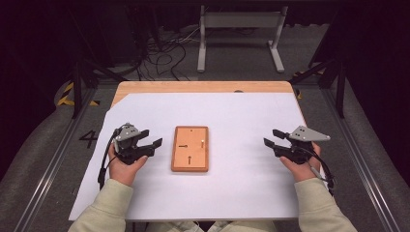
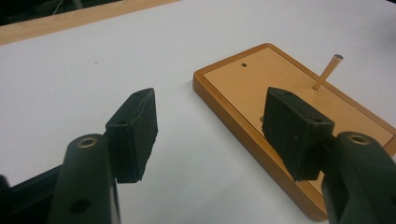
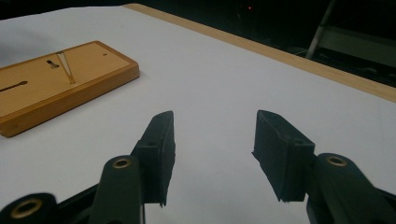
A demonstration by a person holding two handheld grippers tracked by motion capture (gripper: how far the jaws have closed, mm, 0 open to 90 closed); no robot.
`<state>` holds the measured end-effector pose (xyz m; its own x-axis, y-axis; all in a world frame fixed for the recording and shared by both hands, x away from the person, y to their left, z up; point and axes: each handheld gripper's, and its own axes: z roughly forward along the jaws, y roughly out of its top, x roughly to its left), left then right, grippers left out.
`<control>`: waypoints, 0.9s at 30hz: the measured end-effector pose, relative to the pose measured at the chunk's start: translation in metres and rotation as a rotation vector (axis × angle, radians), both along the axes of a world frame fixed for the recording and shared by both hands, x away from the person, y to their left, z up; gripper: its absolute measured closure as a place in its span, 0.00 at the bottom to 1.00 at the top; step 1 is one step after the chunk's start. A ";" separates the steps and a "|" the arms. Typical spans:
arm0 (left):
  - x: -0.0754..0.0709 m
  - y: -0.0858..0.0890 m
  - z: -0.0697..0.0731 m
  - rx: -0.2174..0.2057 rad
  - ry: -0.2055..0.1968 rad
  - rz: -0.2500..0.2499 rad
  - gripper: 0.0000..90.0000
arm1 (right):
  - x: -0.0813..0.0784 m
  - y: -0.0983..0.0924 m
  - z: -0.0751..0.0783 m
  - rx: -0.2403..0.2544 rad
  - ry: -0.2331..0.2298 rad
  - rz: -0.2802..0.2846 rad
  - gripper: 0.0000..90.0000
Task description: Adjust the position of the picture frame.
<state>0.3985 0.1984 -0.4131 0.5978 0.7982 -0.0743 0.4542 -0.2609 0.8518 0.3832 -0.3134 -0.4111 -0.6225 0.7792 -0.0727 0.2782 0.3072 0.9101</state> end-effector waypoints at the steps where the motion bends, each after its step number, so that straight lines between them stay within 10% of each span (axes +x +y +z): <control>1: 0.001 -0.001 0.002 -0.005 0.003 0.001 0.41 | 0.000 0.000 0.000 0.001 0.001 0.000 0.54; 13: 0.023 -0.013 0.015 0.000 0.039 0.009 0.43 | 0.000 -0.001 0.000 0.002 0.010 -0.002 0.54; 22: 0.043 -0.024 0.016 -0.013 0.079 -0.004 0.90 | -0.004 -0.003 0.000 0.003 0.009 -0.010 0.55; 27: 0.051 -0.028 0.016 -0.023 0.070 -0.011 1.00 | -0.007 -0.006 -0.001 0.002 0.005 -0.021 0.56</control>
<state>0.4493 0.1702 -0.3971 0.5996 0.7889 -0.1347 0.5100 -0.2469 0.8240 0.3762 -0.3194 -0.4116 -0.6064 0.7923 -0.0682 0.2894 0.2997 0.9091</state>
